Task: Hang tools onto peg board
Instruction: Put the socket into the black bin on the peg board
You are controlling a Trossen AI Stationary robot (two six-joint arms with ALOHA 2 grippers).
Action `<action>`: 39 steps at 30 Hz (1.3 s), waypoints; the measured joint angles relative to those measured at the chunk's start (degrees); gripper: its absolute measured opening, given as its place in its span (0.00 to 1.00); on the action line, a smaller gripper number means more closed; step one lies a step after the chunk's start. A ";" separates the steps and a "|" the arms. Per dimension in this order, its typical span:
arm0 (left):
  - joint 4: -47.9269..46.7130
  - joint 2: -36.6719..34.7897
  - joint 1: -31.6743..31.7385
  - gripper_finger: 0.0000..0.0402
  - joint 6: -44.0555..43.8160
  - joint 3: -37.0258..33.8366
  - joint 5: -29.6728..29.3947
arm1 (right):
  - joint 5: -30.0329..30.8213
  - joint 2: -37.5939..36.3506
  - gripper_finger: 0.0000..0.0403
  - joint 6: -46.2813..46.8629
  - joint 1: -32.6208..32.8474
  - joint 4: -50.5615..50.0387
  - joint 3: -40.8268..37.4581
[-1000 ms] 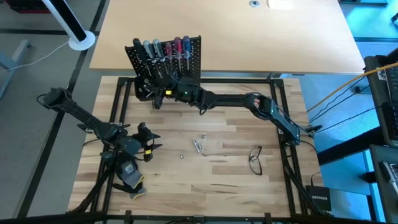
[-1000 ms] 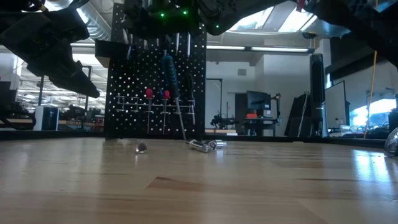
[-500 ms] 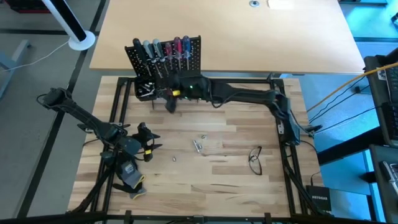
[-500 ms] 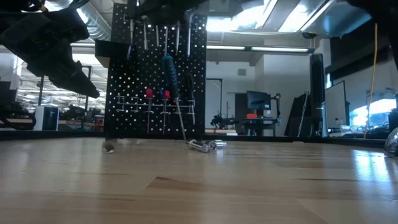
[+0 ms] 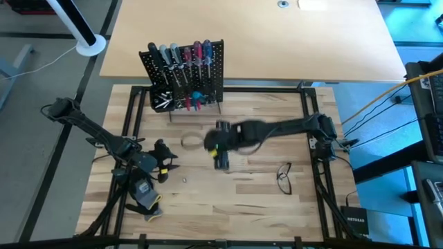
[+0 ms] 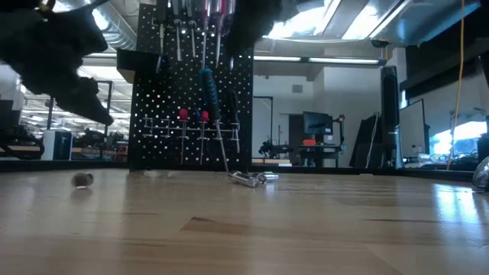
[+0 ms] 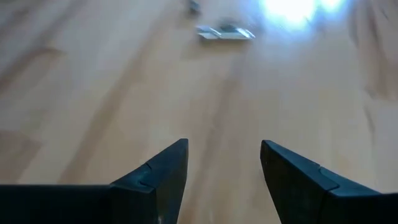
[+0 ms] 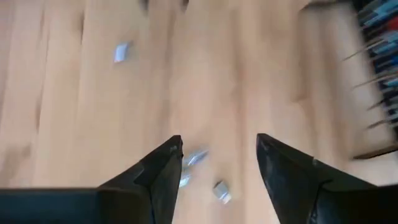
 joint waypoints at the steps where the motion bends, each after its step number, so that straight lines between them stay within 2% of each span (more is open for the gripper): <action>1: -0.12 0.00 -0.11 0.48 2.20 0.00 2.17 | 0.01 0.09 0.51 0.00 0.95 0.27 -1.94; 4: -2.12 0.00 -1.10 0.48 13.02 0.00 9.19 | 0.04 0.01 0.51 0.20 3.29 5.13 -8.53; 8: -3.24 0.12 -1.61 0.48 27.73 0.00 13.75 | 0.54 0.09 0.51 3.17 4.72 11.27 -15.58; 11: -3.13 1.27 -1.57 0.48 34.88 0.00 18.05 | 0.61 0.07 0.51 5.84 5.19 13.70 -18.64; 17: -1.33 6.38 -1.57 0.48 42.90 0.00 23.65 | 0.89 0.07 0.51 8.03 5.15 16.20 -20.88; 23: 0.39 14.73 -1.57 0.48 44.63 0.00 30.99 | 1.14 0.05 0.51 7.68 5.11 18.53 -20.86; 27: 1.86 19.29 -1.48 0.48 44.68 0.38 33.25 | 1.16 0.05 0.51 7.67 5.11 18.64 -20.86; 31: 4.28 20.09 -1.48 0.47 45.55 0.24 33.88 | 2.46 0.05 0.51 7.62 5.11 18.62 -20.86; 39: 2.61 19.74 -1.48 0.33 42.36 0.24 34.08 | 3.12 0.05 0.51 7.61 5.11 17.98 -20.86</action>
